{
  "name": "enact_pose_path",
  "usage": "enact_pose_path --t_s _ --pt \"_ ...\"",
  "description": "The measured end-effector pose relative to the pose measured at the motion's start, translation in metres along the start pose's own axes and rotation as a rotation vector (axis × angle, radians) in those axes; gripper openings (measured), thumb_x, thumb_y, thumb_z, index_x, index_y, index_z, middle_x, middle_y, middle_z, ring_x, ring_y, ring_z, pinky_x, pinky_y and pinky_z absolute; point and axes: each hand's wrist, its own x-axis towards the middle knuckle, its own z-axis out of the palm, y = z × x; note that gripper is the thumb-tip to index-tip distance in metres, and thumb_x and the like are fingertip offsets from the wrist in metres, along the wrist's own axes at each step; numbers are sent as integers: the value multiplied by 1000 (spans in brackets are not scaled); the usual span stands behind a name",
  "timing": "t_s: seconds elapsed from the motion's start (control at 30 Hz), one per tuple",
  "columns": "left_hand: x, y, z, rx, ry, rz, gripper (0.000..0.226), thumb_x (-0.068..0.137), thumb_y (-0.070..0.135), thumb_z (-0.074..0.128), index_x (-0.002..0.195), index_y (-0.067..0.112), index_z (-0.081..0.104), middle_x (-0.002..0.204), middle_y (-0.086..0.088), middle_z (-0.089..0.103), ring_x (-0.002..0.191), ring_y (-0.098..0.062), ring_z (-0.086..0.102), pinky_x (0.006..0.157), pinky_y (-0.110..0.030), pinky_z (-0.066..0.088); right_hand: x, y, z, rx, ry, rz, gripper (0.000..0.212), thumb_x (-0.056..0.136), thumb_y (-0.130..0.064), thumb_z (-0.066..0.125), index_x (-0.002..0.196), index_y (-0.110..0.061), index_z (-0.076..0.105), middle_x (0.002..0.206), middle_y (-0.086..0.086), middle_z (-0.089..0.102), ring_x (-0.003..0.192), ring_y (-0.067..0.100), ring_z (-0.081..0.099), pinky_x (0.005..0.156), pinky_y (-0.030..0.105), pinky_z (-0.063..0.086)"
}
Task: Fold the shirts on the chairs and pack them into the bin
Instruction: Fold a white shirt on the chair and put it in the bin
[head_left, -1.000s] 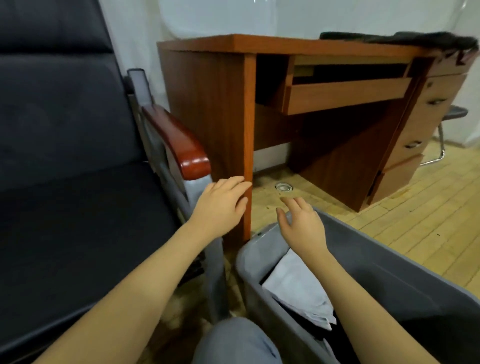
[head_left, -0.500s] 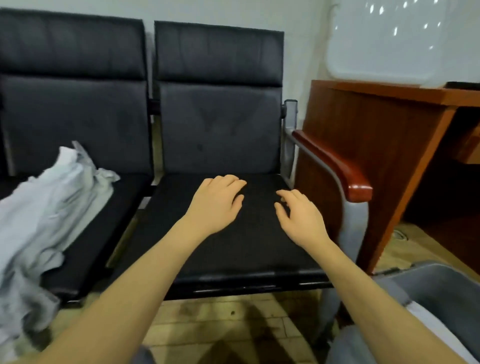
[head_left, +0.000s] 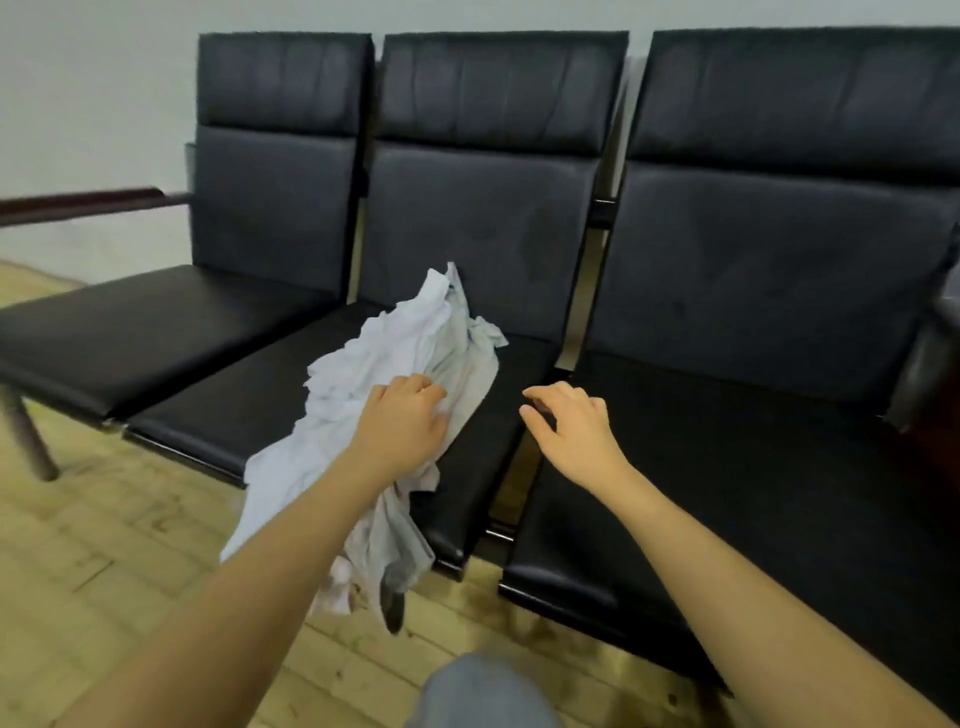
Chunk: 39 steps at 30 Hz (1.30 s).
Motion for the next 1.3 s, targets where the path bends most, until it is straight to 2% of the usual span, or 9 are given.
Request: enact_pose_path --t_s 0.17,0.27,0.47,0.57,0.67,0.87,1.0,1.13,1.3 --pt "-3 -68 15 41 -59 -210 41 97 33 42 134 16 47 141 -1 42 129 -23 37 100 -36 27 49 -41 65 68 -97 -56 35 99 -39 43 129 -25 55 121 -5 55 116 15 45 84 24 16" --pt "-6 -93 24 -70 -54 -303 49 97 36 44 143 17 37 148 1 35 135 -22 32 106 -36 23 74 -63 97 159 -130 -13 32 98 -39 46 125 -28 57 123 -7 56 120 13 44 78 23 13" --pt "-3 -103 34 -230 52 -356 59 93 36 52 145 20 30 148 0 36 133 -21 33 104 -35 25 102 -91 141 267 -84 137 25 90 -39 58 112 -27 62 115 -7 52 114 15 40 88 30 19" --pt "-1 -105 37 -248 94 -374 63 92 37 55 146 21 27 148 1 34 133 -20 33 103 -34 25 102 -97 151 249 -49 150 7 90 -29 60 94 -24 60 103 -9 43 111 18 38 85 30 18" --pt "-2 -105 39 -226 108 -353 58 92 36 54 143 22 32 144 2 39 129 -21 37 100 -33 26 103 -96 153 269 -20 150 5 89 -21 60 85 -22 57 98 -9 43 107 17 39 80 28 15" --pt "-6 -105 32 -196 199 -245 51 94 38 49 140 18 40 142 2 42 126 -22 41 101 -33 28 99 -74 115 451 233 195 16 88 -9 58 76 -19 52 87 -9 51 94 12 45 73 24 15" --pt "-4 -92 31 -151 119 -188 55 93 52 36 136 20 47 135 3 50 123 -20 47 98 -32 30 91 -55 82 576 350 206 16 91 -6 55 78 -14 52 90 0 62 87 18 56 83 33 38" --pt "-6 -80 37 -211 61 -183 45 96 44 45 135 22 49 127 2 56 115 -19 52 95 -33 38 76 -42 63 594 381 247 16 95 -11 53 79 -9 49 71 1 54 67 15 50 72 40 46" --pt "-14 -72 41 -66 99 -182 44 92 48 45 116 17 65 114 -1 63 106 -27 56 83 -37 40 50 -22 52 620 332 274 14 96 -9 51 83 -3 48 71 5 52 65 14 46 61 31 41"
